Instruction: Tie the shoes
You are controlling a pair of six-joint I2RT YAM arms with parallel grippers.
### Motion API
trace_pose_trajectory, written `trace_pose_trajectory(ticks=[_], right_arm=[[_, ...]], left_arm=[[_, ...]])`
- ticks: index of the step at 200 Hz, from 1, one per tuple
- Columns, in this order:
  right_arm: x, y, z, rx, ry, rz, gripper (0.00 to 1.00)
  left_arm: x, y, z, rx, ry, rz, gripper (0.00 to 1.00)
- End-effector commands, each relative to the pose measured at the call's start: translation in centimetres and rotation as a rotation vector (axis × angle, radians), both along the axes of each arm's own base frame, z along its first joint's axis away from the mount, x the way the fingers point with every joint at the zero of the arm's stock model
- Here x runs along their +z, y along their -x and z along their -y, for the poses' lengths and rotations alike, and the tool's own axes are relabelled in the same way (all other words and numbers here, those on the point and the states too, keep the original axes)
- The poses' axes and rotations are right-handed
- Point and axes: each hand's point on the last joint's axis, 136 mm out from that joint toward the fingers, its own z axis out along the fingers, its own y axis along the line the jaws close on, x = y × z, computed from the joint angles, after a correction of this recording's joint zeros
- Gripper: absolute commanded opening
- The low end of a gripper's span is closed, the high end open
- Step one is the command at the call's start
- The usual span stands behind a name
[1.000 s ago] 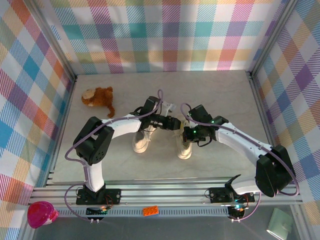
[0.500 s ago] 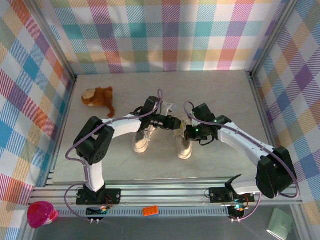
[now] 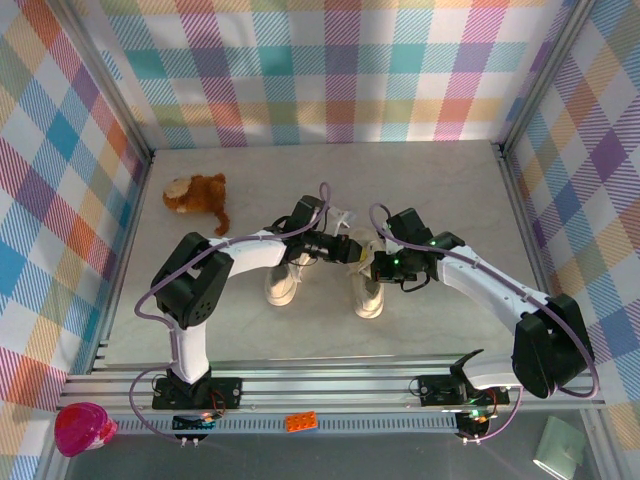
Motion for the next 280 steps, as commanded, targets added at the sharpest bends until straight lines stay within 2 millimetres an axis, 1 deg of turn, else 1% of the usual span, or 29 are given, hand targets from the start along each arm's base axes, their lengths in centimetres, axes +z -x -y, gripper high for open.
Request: trace_pose_trajectory(ticks=[1,40,64,107,143,170,223,244,280], right_arm=[[0.6,0.0,0.4,0.015,-0.009,0.013,0.00],[1.9,-1.5,2.6,0.002,-0.022,0.034,0.00],[1.4,-2.0,3.6,-0.004,-0.041,0.015,0.00],[-0.2,-2.5,4.1,0.009,-0.049,-0.021,0.00],[-0.8,-3.1,4.2,0.011,-0.063,-0.029,0.00],[-1.4,-3.6,4.8,-0.002,-0.062,-0.041,0.00],[-1.1,-5.5,5.4,-0.008,-0.073,-0.026,0.00],[-1.4,-5.7,5.7,-0.008,-0.070,-0.034,0.00],[-2.7,-5.6,6.1,-0.018,-0.068,-0.062,0.00]], left_arm=[[0.4,0.5,0.1,-0.030,0.013,0.016,0.00],[0.2,0.5,-0.7,-0.006,-0.008,0.030,0.00],[-0.2,0.6,-1.2,0.009,-0.025,0.036,0.00],[-0.6,0.4,-2.6,0.059,-0.039,0.045,0.00],[-0.8,0.1,-3.6,0.083,-0.051,0.045,0.00],[-1.2,-0.1,-4.2,0.090,-0.061,0.039,0.00],[-2.4,-0.1,-4.8,0.087,-0.090,0.030,0.00],[-2.7,-0.2,-5.0,0.092,-0.102,0.031,0.00],[-3.6,-0.1,-5.9,0.100,-0.125,0.017,0.00]])
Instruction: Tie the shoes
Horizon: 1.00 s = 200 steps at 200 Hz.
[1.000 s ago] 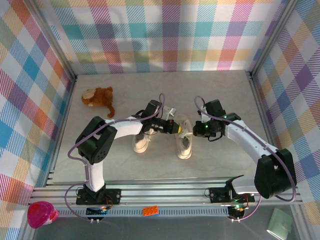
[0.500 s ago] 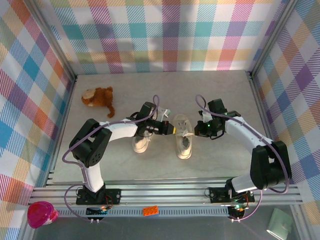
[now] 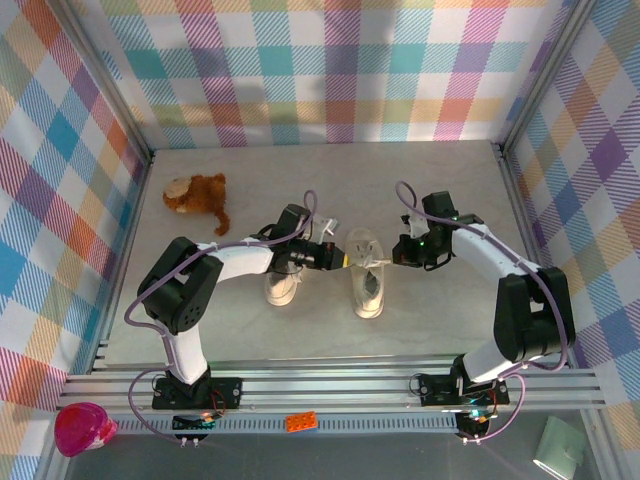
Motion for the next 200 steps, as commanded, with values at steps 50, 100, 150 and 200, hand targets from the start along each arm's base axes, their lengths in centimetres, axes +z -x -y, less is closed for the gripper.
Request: trace_pose_trajectory(ticks=[50,100,150,200], right_arm=[[-1.8,-0.3,0.7,-0.008,-0.007,-0.026,0.00],[-1.1,0.0,-0.1,0.013,-0.060,-0.020,0.05],[1.7,0.2,0.2,-0.006,-0.055,0.026,0.39],[4.9,-0.2,-0.5,-0.011,-0.111,0.097,0.41]], left_arm=[[-1.7,0.4,-1.7,0.014,-0.049,-0.014,0.00],[-0.2,0.3,-1.1,-0.014,-0.022,0.022,0.20],[2.2,-0.1,-1.7,-0.025,-0.031,0.099,0.34],[4.2,-0.3,-1.8,-0.047,0.022,0.191,0.35]])
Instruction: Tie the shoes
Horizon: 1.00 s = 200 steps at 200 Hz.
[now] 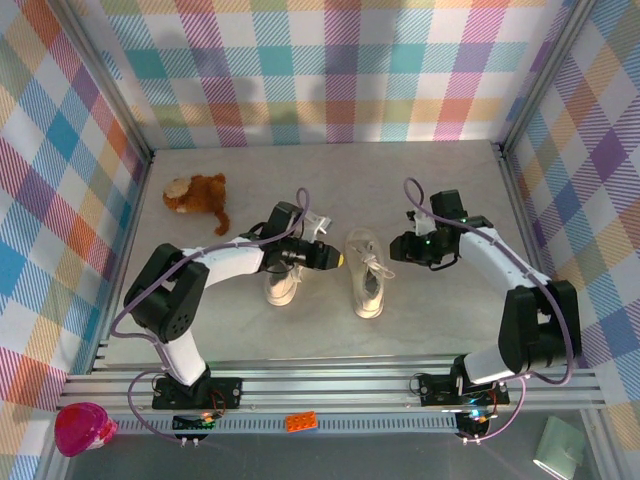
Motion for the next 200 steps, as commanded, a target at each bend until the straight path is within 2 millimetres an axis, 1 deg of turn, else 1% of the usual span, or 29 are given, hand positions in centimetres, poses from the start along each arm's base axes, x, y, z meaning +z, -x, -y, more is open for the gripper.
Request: trace_pose_trajectory(ticks=[1,18,35,48,57,71,91,105,139,154,175,200], right_arm=[[2.5,-0.3,-0.7,-0.002,-0.057,0.036,0.41],[3.2,-0.3,-1.7,0.011,-0.082,0.055,0.44],[3.3,-0.3,-3.1,0.035,-0.080,0.065,0.46],[2.9,-0.5,-4.1,0.048,-0.076,0.057,0.46],[2.7,-0.7,-4.7,0.056,-0.077,0.056,0.46],[2.1,-1.2,-5.6,0.070,-0.072,0.046,0.46],[1.2,-1.7,-6.5,0.077,-0.049,0.021,0.46],[0.7,-1.9,-6.8,0.081,-0.040,0.010,0.45],[0.2,-1.8,-7.2,0.091,-0.042,0.001,0.32],[0.1,-1.6,-7.2,0.093,-0.043,-0.002,0.29],[-0.1,-1.4,-7.2,0.093,-0.041,-0.007,0.26],[-0.1,-1.1,-7.2,0.091,-0.046,-0.008,0.25]], left_arm=[[2.5,-0.5,0.1,-0.034,0.049,0.098,0.35],[2.6,-1.0,0.7,-0.028,0.059,0.065,0.35],[3.0,-1.5,1.7,0.011,0.105,0.026,0.35],[3.0,-1.8,2.5,0.051,0.128,-0.010,0.35],[3.5,-2.0,3.0,0.069,0.160,-0.024,0.35],[3.5,-2.5,3.4,0.123,0.188,-0.062,0.35],[3.2,-2.9,3.8,0.173,0.211,-0.121,0.36],[3.2,-3.1,3.9,0.202,0.224,-0.144,0.38],[3.2,-3.1,4.6,0.209,0.237,-0.184,0.38],[3.2,-3.0,4.9,0.205,0.236,-0.194,0.37],[2.6,-2.7,5.0,0.211,0.218,-0.212,0.37],[2.2,-2.4,4.3,0.242,0.185,-0.226,0.37]])
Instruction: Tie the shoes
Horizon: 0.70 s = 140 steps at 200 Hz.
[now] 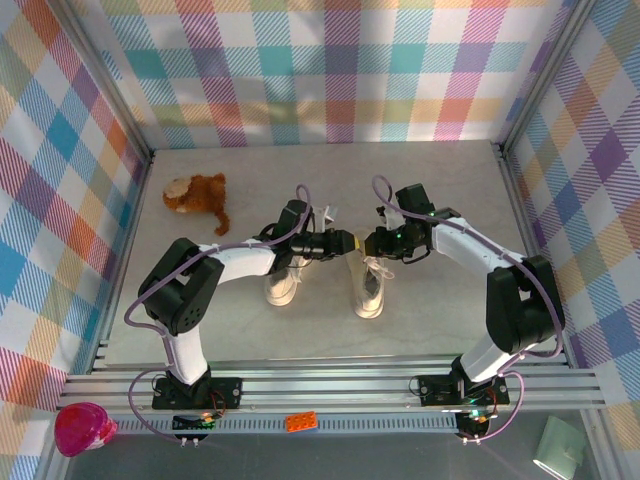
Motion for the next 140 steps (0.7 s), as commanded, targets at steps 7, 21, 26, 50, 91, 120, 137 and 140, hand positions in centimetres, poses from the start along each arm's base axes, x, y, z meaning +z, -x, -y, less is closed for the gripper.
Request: trace_pose_trajectory(ticks=[7,21,26,50,91,120,137,140], right_arm=[[0.5,0.2,-0.3,0.000,-0.019,0.015,0.25],[0.6,0.5,-0.4,-0.003,-0.033,0.014,0.25],[0.7,0.6,-0.4,-0.003,-0.038,0.017,0.25],[0.6,1.0,-0.6,-0.006,-0.049,0.010,0.25],[0.6,1.4,-1.1,0.005,-0.070,0.011,0.24],[0.8,1.5,-1.3,0.001,-0.085,0.015,0.21],[0.9,1.6,-1.3,0.004,-0.089,0.016,0.21],[0.8,1.6,-1.3,0.004,-0.089,0.014,0.21]], left_arm=[[0.2,-0.1,-0.1,0.034,-0.023,-0.019,0.37],[0.1,0.2,0.0,0.044,-0.038,-0.028,0.37],[0.1,0.3,0.0,0.045,-0.039,-0.031,0.37],[0.1,0.2,0.6,0.061,-0.023,-0.051,0.37],[0.1,-0.2,1.2,0.077,0.008,-0.069,0.36],[0.0,-0.2,1.3,0.081,0.015,-0.074,0.34],[-0.1,-0.1,1.4,0.077,0.012,-0.078,0.33],[-0.2,-0.1,1.4,0.076,0.012,-0.080,0.33]])
